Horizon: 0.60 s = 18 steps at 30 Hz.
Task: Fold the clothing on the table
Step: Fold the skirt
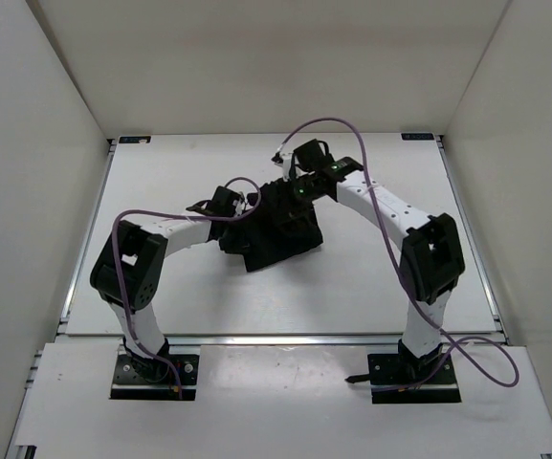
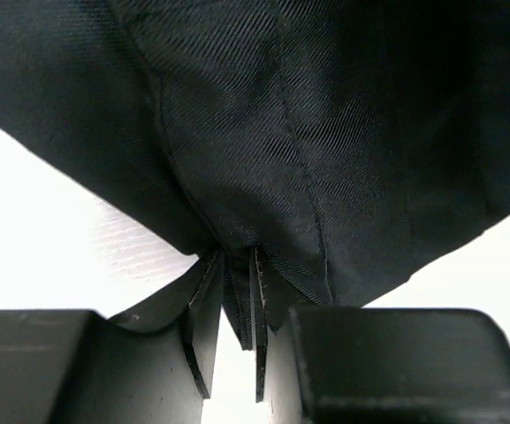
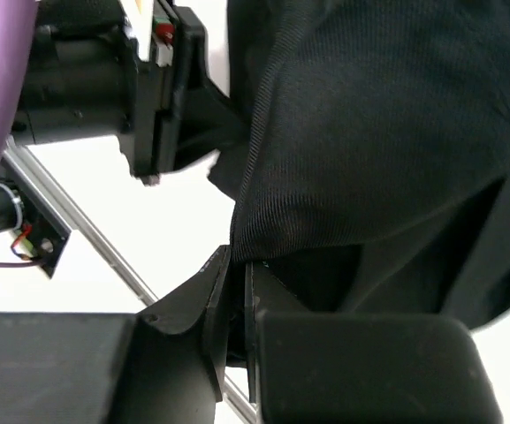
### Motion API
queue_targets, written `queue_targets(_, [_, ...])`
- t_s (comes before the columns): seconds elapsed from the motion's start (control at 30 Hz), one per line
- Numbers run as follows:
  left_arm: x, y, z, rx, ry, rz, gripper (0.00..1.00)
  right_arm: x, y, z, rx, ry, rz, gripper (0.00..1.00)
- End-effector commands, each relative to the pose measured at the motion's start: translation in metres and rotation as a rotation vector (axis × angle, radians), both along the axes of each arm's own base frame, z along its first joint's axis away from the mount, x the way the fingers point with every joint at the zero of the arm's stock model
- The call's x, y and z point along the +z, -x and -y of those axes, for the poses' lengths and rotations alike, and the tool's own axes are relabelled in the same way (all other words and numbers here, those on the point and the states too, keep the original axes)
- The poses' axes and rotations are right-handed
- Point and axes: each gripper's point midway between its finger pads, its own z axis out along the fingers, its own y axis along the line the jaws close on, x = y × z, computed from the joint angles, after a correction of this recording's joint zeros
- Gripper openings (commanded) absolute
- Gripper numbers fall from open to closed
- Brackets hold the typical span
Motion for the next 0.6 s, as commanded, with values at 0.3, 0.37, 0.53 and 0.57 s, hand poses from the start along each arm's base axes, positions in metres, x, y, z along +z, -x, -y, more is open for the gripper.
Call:
queue_targets(0.3, [-0.044,0.031,-0.013,0.019,0.005,-0.168,0.29,-0.007,0.009,-0.068,0.106,-0.205,-0.117,0.00])
queue_targets(0.37, [-0.046,0.035,-0.018,0.022,-0.008,-0.174,0.28,-0.001,0.015,-0.079,0.154,-0.237,-0.123,0.00])
queue_targets(0.53, [-0.048,0.038,-0.029,0.047,-0.013,-0.186,0.29,-0.008,0.019,-0.098,0.211,-0.240,-0.148,0.00])
queue_targets(0.57, [-0.047,0.038,-0.031,0.050,-0.012,-0.185,0.30,-0.015,0.021,-0.098,0.209,-0.238,-0.177,0.00])
